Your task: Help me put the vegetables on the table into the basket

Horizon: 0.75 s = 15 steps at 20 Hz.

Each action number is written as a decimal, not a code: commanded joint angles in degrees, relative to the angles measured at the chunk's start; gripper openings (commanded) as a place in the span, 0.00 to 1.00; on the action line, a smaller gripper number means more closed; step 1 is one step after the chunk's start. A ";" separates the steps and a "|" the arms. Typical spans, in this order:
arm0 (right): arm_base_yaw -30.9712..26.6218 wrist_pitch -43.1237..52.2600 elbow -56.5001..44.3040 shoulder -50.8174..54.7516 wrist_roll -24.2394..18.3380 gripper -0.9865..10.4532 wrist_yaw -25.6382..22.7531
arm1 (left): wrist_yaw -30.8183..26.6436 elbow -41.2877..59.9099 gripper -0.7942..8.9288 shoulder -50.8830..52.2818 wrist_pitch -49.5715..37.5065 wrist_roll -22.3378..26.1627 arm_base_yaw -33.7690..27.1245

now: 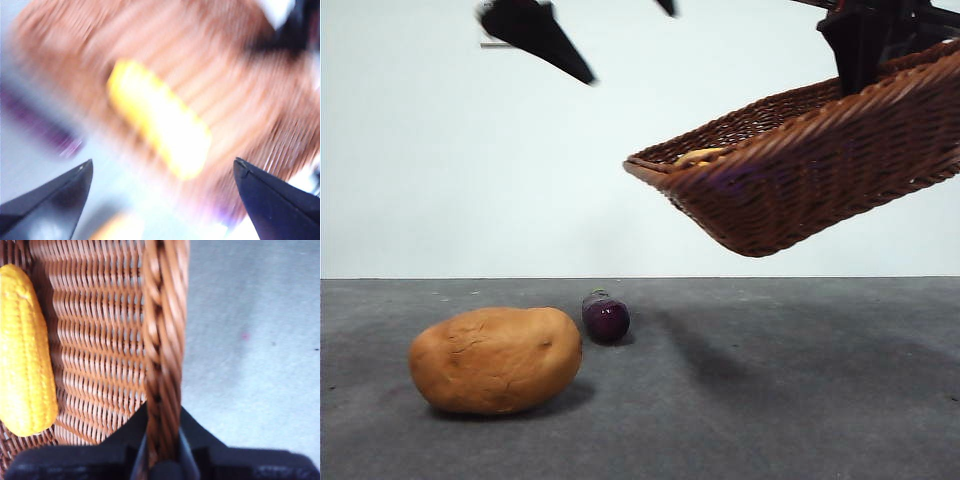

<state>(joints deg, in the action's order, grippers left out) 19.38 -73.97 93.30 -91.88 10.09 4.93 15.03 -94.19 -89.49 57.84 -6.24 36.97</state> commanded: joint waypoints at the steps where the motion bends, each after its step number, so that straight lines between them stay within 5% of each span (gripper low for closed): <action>1: -1.29 -0.81 -0.35 -0.02 -1.33 0.08 0.35 | -1.62 0.35 0.56 1.77 7.28 9.09 0.44; 8: -4.66 -2.47 -0.37 -0.02 -4.35 0.08 -0.24 | -1.55 0.61 0.56 7.41 17.75 16.00 -1.14; 15: -5.25 -2.73 -0.37 -0.02 -4.57 0.08 -0.50 | -1.16 13.38 0.56 9.75 15.93 24.44 -1.05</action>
<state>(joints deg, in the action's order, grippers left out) 14.13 -76.95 93.27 -91.88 5.96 4.10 13.85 -81.78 -79.31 74.06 15.75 35.79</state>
